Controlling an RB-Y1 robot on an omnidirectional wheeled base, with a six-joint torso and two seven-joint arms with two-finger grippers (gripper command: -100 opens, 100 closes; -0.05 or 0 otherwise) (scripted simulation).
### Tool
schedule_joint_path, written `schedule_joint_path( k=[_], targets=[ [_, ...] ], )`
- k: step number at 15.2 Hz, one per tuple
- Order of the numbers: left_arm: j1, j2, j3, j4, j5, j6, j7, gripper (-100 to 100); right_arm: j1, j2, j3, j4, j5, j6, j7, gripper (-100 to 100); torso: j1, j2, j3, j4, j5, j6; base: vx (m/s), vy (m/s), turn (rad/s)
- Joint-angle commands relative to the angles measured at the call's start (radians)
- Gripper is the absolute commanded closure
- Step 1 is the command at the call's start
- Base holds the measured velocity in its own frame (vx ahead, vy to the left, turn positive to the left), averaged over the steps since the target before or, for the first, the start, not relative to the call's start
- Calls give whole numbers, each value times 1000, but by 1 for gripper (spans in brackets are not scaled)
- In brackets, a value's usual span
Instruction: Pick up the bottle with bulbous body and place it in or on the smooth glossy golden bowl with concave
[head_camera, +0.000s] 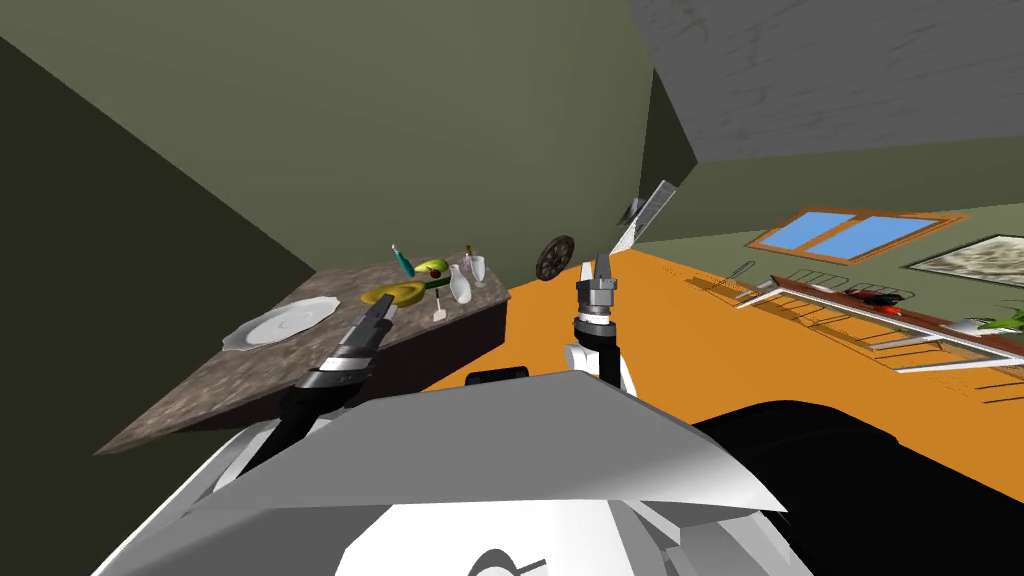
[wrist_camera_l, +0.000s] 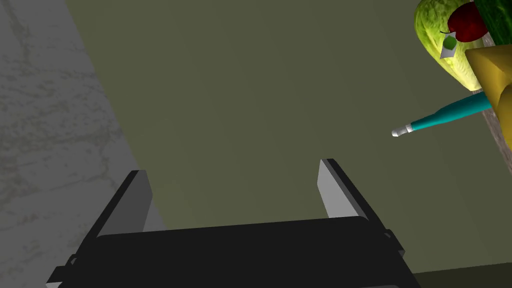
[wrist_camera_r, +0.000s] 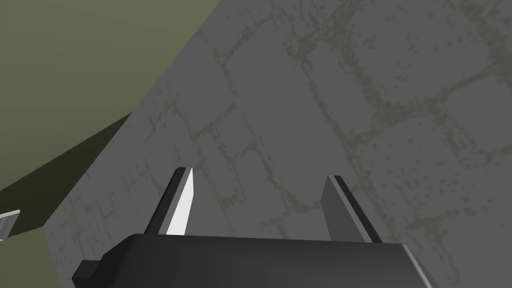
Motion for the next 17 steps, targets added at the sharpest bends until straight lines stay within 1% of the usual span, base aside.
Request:
schedule_joint_path(
  k=[1,2,3,4,5,7,8,9,10,11,12,13,14,15,16,17],
  targets=[
    [34,42,26,-8,-12,22,0,-100,0,0,0,0,0,0,0,0,0,0,0,0,0,0,54,-31,-131],
    [56,65,44,-10,-21,35,-1,-100,0,0,0,0,0,0,0,0,0,0,0,0,0,0,62,-38,-243],
    [56,70,44,-10,-21,35,-1,-100,0,0,0,0,0,0,0,0,0,0,0,0,0,1,55,-28,-187],
    [78,99,61,-12,-29,48,-2,-100,0,0,0,0,0,0,0,0,0,0,0,0,0,0,58,-28,-165],
    [78,99,61,-12,-29,48,-2,-100,0,0,0,0,0,0,0,0,0,0,0,0,0,0,54,-23,-123],
    [123,153,97,-12,-46,74,-3,-100,0,0,0,0,0,0,0,0,0,1,0,0,0,0,62,-29,-198],
    [123,159,97,-12,-46,74,-3,-100,0,0,0,0,0,0,0,0,0,0,0,0,0,1,62,-24,-196],
    [145,191,116,-11,-55,88,-4,-100,0,0,0,0,0,0,0,0,0,0,0,0,0,0,64,-18,-175],
    [145,191,116,-11,-55,88,-4,-100,0,0,0,0,0,0,0,0,0,0,0,0,0,0,59,-12,-108],
    [167,223,134,-9,-64,102,-5,-100,0,0,0,0,0,0,0,0,1,0,0,0,0,0,48,-24,-150],
    [167,223,134,-9,-64,102,-5,-100,0,0,0,0,0,0,0,0,0,1,0,0,0,0,44,-26,-130],
    [189,256,152,-7,-72,116,-5,-100,0,0,0,0,0,0,0,0,0,1,1,0,0,0,44,-26,-183],
    [189,256,152,-7,-72,116,-5,-100,0,0,0,0,0,0,0,0,0,1,1,0,0,0,47,-23,-134],
    [211,290,171,-4,-81,131,-6,-100,0,0,0,0,0,0,0,0,0,1,1,0,0,0,57,-24,-137],
    [233,313,189,-1,-90,145,-7,-100,0,0,0,0,0,0,0,0,0,1,1,0,0,0,84,-26,-232],
    [233,323,189,-1,-90,145,-7,-100,0,0,0,0,0,0,0,0,0,0,0,0,0,1,83,-15,-192]
  ],
)
